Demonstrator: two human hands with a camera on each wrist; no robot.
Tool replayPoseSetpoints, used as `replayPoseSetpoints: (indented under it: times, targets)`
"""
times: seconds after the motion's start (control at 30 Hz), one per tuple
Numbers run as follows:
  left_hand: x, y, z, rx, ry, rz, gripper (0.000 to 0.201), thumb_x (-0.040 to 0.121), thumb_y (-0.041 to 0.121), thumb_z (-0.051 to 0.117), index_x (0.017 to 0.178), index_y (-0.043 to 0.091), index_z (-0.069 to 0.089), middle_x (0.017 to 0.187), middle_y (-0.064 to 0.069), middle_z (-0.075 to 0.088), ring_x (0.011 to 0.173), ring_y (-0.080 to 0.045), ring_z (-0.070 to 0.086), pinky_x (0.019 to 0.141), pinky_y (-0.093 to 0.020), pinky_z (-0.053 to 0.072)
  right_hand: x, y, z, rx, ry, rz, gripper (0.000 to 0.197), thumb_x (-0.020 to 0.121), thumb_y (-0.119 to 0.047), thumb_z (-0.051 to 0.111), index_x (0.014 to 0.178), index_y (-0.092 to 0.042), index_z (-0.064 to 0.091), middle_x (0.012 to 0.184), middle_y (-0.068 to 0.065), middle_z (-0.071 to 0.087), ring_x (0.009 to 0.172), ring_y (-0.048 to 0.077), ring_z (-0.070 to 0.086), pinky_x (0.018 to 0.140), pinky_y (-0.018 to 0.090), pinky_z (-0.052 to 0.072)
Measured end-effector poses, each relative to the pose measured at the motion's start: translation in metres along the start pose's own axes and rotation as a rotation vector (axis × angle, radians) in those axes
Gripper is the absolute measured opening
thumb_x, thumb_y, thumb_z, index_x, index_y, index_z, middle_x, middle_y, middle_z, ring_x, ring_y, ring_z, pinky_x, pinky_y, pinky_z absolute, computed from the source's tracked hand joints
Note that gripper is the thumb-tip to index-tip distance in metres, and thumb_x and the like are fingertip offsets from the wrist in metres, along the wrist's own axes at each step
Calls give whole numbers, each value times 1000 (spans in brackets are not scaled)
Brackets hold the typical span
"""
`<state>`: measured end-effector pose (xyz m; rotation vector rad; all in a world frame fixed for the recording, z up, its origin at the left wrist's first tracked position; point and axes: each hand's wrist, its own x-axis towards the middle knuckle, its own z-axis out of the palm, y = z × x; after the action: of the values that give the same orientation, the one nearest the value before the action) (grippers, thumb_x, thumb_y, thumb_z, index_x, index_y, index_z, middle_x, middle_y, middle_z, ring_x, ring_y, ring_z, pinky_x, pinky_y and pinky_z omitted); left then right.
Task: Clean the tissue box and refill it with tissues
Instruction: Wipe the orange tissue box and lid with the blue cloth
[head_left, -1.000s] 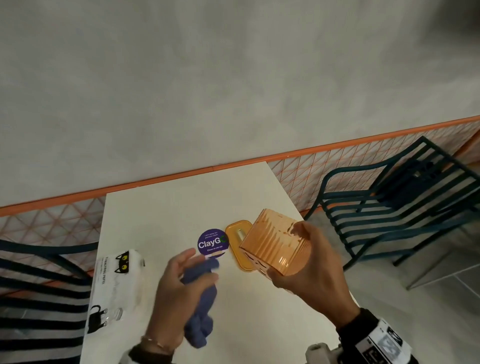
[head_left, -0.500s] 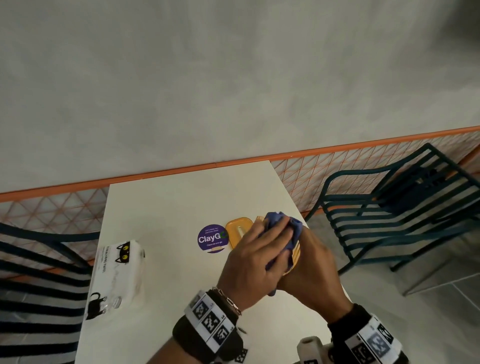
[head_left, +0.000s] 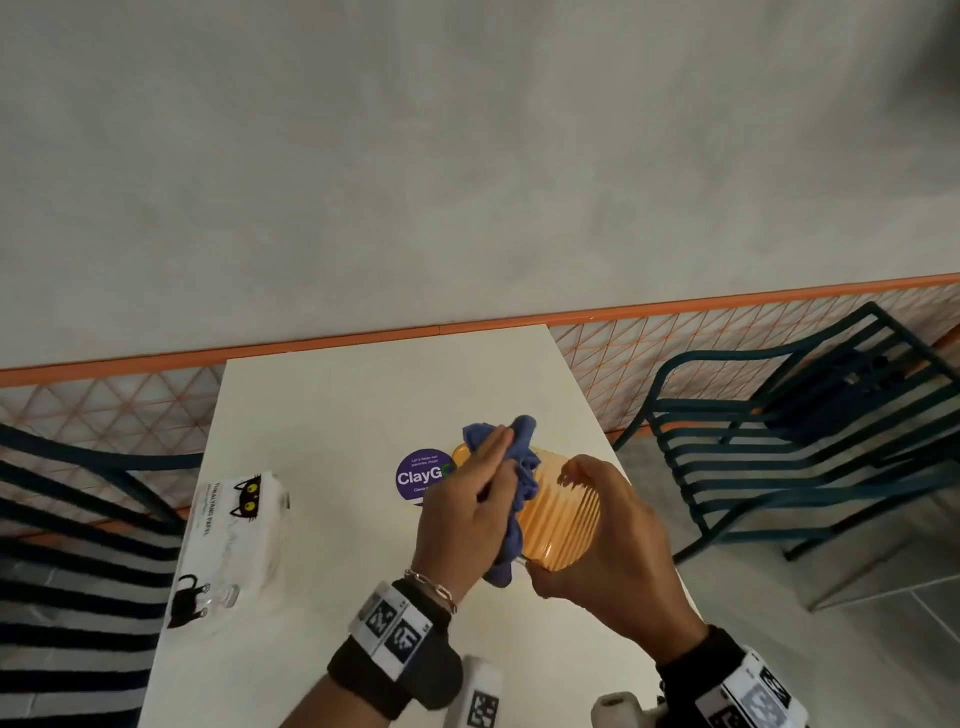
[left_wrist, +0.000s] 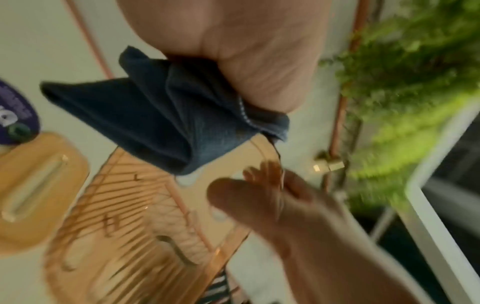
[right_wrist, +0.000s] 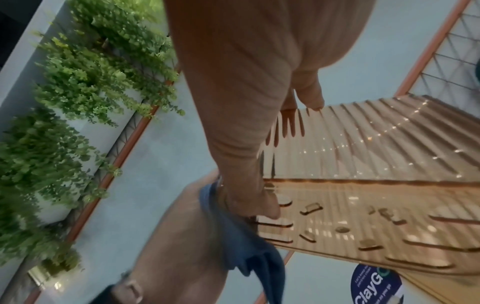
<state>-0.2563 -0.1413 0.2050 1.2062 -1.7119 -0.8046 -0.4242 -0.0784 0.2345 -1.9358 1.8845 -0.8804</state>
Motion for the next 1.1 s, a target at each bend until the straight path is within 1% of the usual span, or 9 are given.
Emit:
replayPoseSetpoints:
  times: [0.1, 0.17, 0.37, 0.6, 0.7, 0.77, 0.93, 1.0, 1.1]
  targets:
    - [-26, 12, 6, 149, -59, 291, 42, 105, 29, 51, 146, 24, 55, 148, 10, 57, 138, -13, 52, 108, -25, 49, 0, 0, 0, 59, -10, -28, 95, 45, -46, 93, 129, -29, 52, 112, -24, 57, 98, -5, 57, 75, 8, 43]
    - [-32, 12, 12, 167, -120, 463, 40, 103, 21, 57, 143, 19, 59, 153, 8, 51, 147, -16, 41, 117, -31, 39, 0, 1, 0, 109, -37, -47, 100, 47, -44, 97, 135, -24, 53, 119, -20, 60, 106, -6, 60, 87, 8, 46]
    - [-7, -1, -4, -98, 5, 97, 41, 103, 28, 53, 143, 30, 57, 143, 34, 49, 125, 3, 59, 96, -17, 54, -4, 7, -3, 79, -44, -14, 98, 41, -51, 92, 125, -39, 44, 114, -28, 52, 108, -8, 52, 72, 6, 43]
    - [-34, 4, -8, 116, 10, 417, 37, 105, 24, 48, 136, 12, 65, 144, 2, 61, 137, -10, 53, 101, -25, 54, -9, 10, -3, 181, -68, 19, 101, 40, -50, 96, 127, -29, 49, 115, -19, 61, 109, 5, 61, 86, 10, 48]
    - [-23, -7, -17, 5, 117, 223, 31, 103, 26, 53, 128, 19, 71, 99, 14, 76, 85, 9, 68, 68, -5, 50, -9, 4, -5, 207, -61, 53, 100, 41, -49, 96, 126, -33, 47, 117, -19, 60, 111, 4, 60, 83, 11, 47]
    - [-18, -12, -21, -24, 292, 11, 26, 101, 19, 57, 118, 28, 74, 66, 20, 67, 60, 2, 63, 51, -6, 42, -6, 2, -7, 266, -14, 91, 99, 41, -44, 98, 124, -36, 45, 119, -25, 58, 115, -1, 57, 92, 14, 46]
    - [-34, -21, -33, -403, 595, -486, 32, 102, 9, 49, 98, 30, 73, 96, 17, 74, 92, -1, 68, 83, -30, 57, 6, -2, -15, 436, 55, 208, 112, 36, -53, 99, 130, -34, 41, 134, -15, 56, 129, 12, 56, 111, 46, 48]
    - [-42, -28, -37, -588, 503, -665, 24, 101, 18, 52, 96, 25, 74, 99, -2, 76, 92, -20, 72, 87, -46, 59, 8, -2, -15, 486, 90, 244, 115, 33, -53, 100, 131, -34, 42, 135, -13, 57, 130, 13, 56, 111, 50, 47]
    - [-50, -29, -32, -971, 29, -984, 33, 88, 40, 71, 77, 9, 64, 70, -12, 63, 54, -19, 57, 56, -28, 47, 9, -2, -11, 629, 141, 286, 111, 33, -33, 105, 127, -36, 47, 130, -13, 62, 123, 10, 61, 108, 47, 50]
